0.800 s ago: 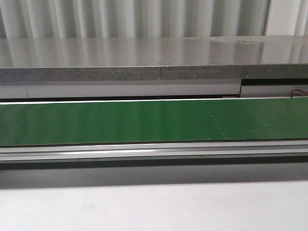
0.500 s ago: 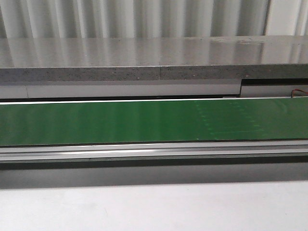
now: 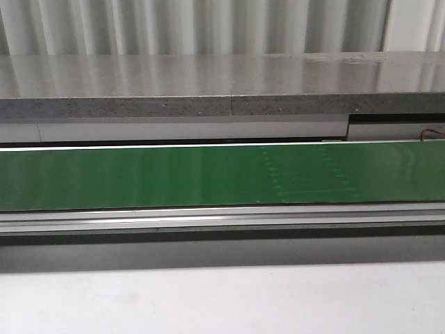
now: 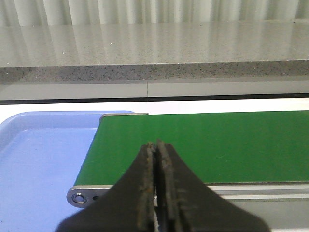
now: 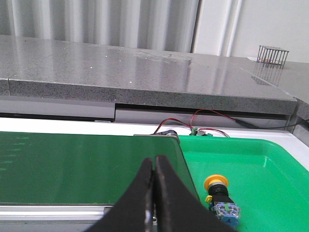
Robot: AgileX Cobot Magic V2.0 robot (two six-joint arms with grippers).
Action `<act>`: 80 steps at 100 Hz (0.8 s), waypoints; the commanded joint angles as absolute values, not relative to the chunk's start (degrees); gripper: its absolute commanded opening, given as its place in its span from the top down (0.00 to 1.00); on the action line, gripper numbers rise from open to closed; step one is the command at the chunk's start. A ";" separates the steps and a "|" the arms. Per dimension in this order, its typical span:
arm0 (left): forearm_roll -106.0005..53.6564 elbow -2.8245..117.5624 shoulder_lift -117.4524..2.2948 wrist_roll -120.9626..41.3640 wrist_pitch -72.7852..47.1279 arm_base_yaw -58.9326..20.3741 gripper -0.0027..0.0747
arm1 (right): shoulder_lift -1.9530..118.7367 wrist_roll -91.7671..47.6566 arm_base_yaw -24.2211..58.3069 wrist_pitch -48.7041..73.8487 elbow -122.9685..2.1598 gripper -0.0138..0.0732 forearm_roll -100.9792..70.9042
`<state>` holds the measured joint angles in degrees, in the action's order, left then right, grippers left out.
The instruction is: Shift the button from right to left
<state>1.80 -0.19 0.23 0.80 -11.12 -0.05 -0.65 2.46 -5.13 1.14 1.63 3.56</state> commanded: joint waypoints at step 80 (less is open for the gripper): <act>1.41 -2.43 2.06 1.42 -6.29 -0.39 0.99 | 13.02 2.08 -5.58 30.90 -25.04 0.92 2.97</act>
<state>1.80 -0.19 0.23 0.80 -11.12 -0.05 8.63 2.35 -5.13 31.52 -21.17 2.97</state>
